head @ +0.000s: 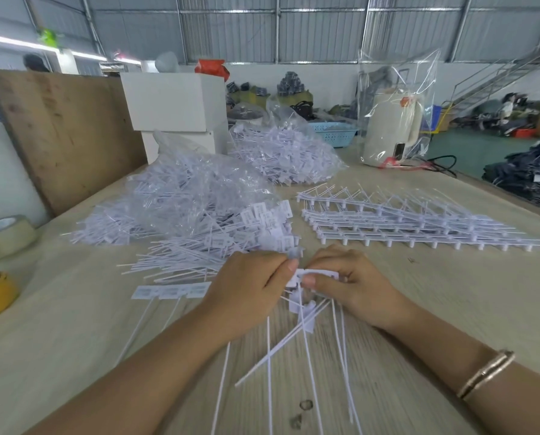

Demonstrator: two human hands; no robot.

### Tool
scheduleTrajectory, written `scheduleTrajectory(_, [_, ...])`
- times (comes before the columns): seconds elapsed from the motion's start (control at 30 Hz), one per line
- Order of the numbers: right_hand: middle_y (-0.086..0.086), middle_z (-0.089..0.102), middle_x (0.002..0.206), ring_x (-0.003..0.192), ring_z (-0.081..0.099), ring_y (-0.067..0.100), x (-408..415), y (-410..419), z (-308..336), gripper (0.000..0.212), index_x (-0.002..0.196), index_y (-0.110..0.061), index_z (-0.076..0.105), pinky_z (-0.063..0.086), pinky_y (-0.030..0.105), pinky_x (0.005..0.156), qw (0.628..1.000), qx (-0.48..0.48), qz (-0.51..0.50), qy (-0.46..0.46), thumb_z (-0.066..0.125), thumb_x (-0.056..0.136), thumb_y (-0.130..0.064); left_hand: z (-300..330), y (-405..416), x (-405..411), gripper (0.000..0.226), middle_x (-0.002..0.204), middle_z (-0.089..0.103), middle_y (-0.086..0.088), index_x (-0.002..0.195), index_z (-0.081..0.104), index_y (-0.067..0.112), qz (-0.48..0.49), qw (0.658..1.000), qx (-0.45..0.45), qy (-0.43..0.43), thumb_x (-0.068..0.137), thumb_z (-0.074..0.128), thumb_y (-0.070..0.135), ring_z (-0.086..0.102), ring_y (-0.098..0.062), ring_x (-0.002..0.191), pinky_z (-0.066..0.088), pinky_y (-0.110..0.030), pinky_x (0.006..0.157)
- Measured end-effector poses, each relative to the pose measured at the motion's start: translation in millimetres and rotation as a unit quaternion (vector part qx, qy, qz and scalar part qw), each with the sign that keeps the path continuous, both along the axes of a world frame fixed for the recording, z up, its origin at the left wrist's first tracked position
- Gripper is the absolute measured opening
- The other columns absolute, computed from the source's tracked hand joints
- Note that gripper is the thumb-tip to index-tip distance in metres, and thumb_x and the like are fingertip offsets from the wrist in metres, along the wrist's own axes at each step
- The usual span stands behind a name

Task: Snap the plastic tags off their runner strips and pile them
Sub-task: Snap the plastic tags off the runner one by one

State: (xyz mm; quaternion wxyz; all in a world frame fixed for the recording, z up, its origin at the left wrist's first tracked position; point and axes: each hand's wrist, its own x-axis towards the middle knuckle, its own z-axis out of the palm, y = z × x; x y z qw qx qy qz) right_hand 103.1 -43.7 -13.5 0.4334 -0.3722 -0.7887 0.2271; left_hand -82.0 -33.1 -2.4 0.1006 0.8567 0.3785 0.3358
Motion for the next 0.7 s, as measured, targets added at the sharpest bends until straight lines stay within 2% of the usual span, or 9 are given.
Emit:
scheduleTrajectory(0.1, [0.008, 0.067, 0.071, 0.07, 0.061, 0.016, -3, 2, -2, 0.016, 0.075, -0.013, 0.073, 0.043, 0.033, 0.073, 0.998, 0.033, -0.025, 0.038, 0.065, 0.085, -0.022, -1, 0, 4, 0.043, 0.051, 0.036, 0.005, 0.057, 0.032, 0.026, -0.002, 0.998, -0.028, -0.063, 0.099, 0.036, 0.035, 0.038, -0.012, 0.05, 0.032, -0.034, 0.056])
scheduleTrajectory(0.17, [0.01, 0.067, 0.072, 0.07, 0.062, 0.016, -3, 3, -4, 0.015, 0.077, -0.011, 0.073, 0.046, 0.032, 0.071, 0.997, 0.052, -0.025, 0.058, 0.061, 0.084, -0.017, -1, -2, 7, 0.043, 0.049, 0.033, 0.008, 0.057, 0.032, 0.027, -0.014, 0.994, -0.037, -0.098, 0.099, 0.037, 0.033, 0.036, -0.008, 0.05, 0.027, -0.025, 0.052])
scheduleTrajectory(0.23, [0.007, 0.068, 0.075, 0.073, 0.064, 0.018, -2, 4, -5, 0.02, 0.077, -0.006, 0.074, 0.047, 0.045, 0.075, 0.995, 0.071, -0.033, 0.063, 0.062, 0.086, -0.019, 1, -5, 9, 0.038, 0.049, 0.033, 0.01, 0.057, 0.033, 0.029, -0.029, 0.991, -0.036, -0.125, 0.095, 0.035, 0.034, 0.036, -0.006, 0.05, 0.026, -0.019, 0.052])
scheduleTrajectory(0.3, [-0.002, 0.069, 0.078, 0.076, 0.065, 0.018, -1, 4, -6, 0.024, 0.078, -0.011, 0.074, 0.042, 0.059, 0.076, 0.993, 0.093, -0.047, 0.055, 0.062, 0.087, -0.028, 3, -8, 11, 0.034, 0.051, 0.033, 0.01, 0.059, 0.034, 0.028, -0.037, 0.988, -0.034, -0.145, 0.092, 0.034, 0.033, 0.037, -0.005, 0.052, 0.027, -0.019, 0.053])
scheduleTrajectory(0.4, [-0.011, 0.069, 0.081, 0.078, 0.065, 0.018, -2, 1, -5, 0.026, 0.079, -0.016, 0.074, 0.038, 0.064, 0.076, 0.991, 0.106, -0.047, 0.064, 0.058, 0.087, -0.034, 2, -10, 12, 0.033, 0.051, 0.034, 0.011, 0.059, 0.034, 0.026, -0.043, 0.984, -0.034, -0.168, 0.092, 0.034, 0.032, 0.036, -0.005, 0.052, 0.028, -0.018, 0.053])
scheduleTrajectory(0.6, [-0.008, 0.069, 0.082, 0.081, 0.065, 0.015, -3, -3, -1, 0.033, 0.081, -0.005, 0.075, 0.038, 0.063, 0.081, 0.991, 0.093, -0.035, 0.087, 0.057, 0.085, -0.033, -1, -11, 14, 0.033, 0.057, 0.037, 0.01, 0.062, 0.036, 0.018, -0.074, 0.972, -0.052, -0.216, 0.094, 0.035, 0.029, 0.035, -0.004, 0.053, 0.029, -0.015, 0.054])
scheduleTrajectory(0.67, [-0.003, 0.069, 0.081, 0.081, 0.065, 0.013, -4, -4, 1, 0.029, 0.082, -0.001, 0.074, 0.044, 0.053, 0.083, 0.991, 0.093, -0.021, 0.095, 0.06, 0.085, -0.026, -2, -11, 15, 0.035, 0.057, 0.035, 0.009, 0.063, 0.036, 0.012, -0.084, 0.969, -0.058, -0.227, 0.094, 0.036, 0.028, 0.034, -0.004, 0.055, 0.029, -0.015, 0.054])
scheduleTrajectory(0.7, [-0.001, 0.069, 0.08, 0.079, 0.064, 0.01, -4, -5, 2, 0.023, 0.082, 0.001, 0.073, 0.048, 0.043, 0.081, 0.991, 0.096, -0.007, 0.097, 0.062, 0.084, -0.02, -2, -11, 15, 0.036, 0.058, 0.036, 0.009, 0.063, 0.038, 0.011, -0.087, 0.968, -0.064, -0.228, 0.094, 0.036, 0.029, 0.036, -0.004, 0.055, 0.029, -0.015, 0.055])
